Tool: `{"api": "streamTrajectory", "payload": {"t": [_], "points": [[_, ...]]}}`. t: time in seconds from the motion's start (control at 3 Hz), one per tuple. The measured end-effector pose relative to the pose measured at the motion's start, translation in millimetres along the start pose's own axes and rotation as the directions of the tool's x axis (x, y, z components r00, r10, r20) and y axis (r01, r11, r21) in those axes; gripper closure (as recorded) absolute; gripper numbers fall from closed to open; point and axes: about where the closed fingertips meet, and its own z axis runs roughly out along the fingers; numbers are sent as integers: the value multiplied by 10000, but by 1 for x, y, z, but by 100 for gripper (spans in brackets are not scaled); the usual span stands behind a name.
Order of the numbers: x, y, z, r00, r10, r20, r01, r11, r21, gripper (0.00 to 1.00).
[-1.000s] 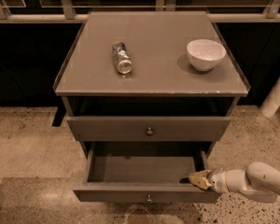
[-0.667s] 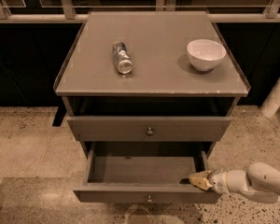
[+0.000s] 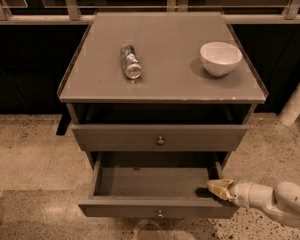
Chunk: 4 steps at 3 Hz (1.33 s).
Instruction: Open middle drawer
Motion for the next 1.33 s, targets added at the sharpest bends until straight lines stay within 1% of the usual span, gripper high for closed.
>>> {"api": "streamTrajectory", "payload": {"t": [0.33, 1.33], "points": [[-14, 7, 1, 9986, -351, 405, 353, 9994, -47, 81], [-13, 7, 1, 9987, -330, 388, 332, 9994, -52, 11]]}}
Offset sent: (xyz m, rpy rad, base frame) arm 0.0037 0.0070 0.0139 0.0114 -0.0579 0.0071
